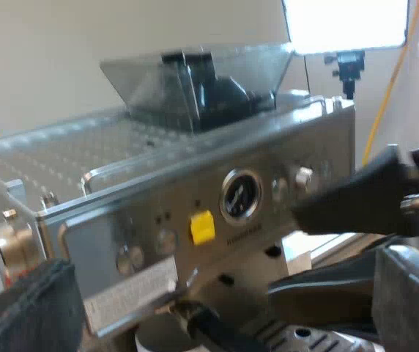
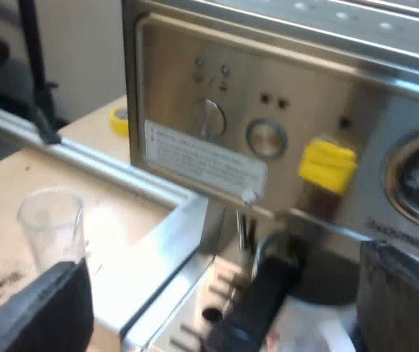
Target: Place mug into machine
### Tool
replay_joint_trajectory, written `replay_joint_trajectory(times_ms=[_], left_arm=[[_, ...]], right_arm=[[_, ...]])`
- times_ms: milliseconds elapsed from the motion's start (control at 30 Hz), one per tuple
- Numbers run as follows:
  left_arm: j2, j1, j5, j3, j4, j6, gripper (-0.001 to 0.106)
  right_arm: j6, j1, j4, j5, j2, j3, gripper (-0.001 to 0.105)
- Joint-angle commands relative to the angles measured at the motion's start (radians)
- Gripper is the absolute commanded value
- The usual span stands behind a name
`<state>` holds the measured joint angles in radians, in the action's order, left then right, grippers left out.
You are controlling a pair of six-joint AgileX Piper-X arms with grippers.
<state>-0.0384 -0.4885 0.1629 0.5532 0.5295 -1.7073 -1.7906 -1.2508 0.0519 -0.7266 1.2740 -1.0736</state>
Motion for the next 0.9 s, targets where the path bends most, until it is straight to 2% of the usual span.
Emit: replay_joint_trajectory(times_ms=[33, 67, 133, 300, 400, 500, 567, 600, 667, 733, 900], left_arm=[[-0.002, -0.005, -0.066, 0.032, -0.009, -0.023, 0.081], [-0.002, -0.003, -0.121, 0.044, -0.009, -0.068, 0.081], [-0.006, 0.0, -0.186, 0.06, -0.009, -0.121, 0.081], [-0.062, 0.0, -0.19, 0.115, -0.011, -0.132, 0.081], [-0.133, 0.0, -0.19, 0.156, -0.011, -0.138, 0.081], [-0.22, 0.0, -0.22, 0.205, -0.011, -0.159, 0.081], [-0.283, 0.0, -0.237, 0.235, -0.011, -0.159, 0.081], [-0.3, 0.0, -0.239, 0.241, -0.011, -0.159, 0.081], [-0.362, 0.0, -0.241, 0.261, -0.011, -0.159, 0.081], [-0.394, 0.0, -0.241, 0.268, -0.011, -0.159, 0.081], [-0.45, 0.045, -0.247, 0.27, -0.011, -0.159, 0.081]], right_arm=[[0.063, 0.008, 0.12, 0.01, -0.085, -0.011, 0.075], [0.079, 0.024, 0.169, 0.01, -0.118, -0.011, 0.075], [0.083, 0.043, 0.232, 0.01, -0.164, -0.011, 0.075], [0.083, 0.118, 0.387, 0.039, -0.303, -0.011, 0.075], [0.083, 0.19, 0.445, 0.089, -0.393, -0.011, 0.075], [0.081, 0.298, 0.484, 0.123, -0.469, -0.011, 0.075], [0.056, 0.423, 0.517, 0.232, -0.509, -0.005, 0.075], [0.056, 0.464, 0.522, 0.253, -0.518, -0.002, 0.075], [0.06, 0.616, 0.553, 0.378, -0.54, 0.003, 0.075], [0.062, 0.739, 0.582, 0.459, -0.549, 0.002, 0.075], [0.059, 1.021, 0.642, 0.588, -0.564, 0.002, 0.075]])
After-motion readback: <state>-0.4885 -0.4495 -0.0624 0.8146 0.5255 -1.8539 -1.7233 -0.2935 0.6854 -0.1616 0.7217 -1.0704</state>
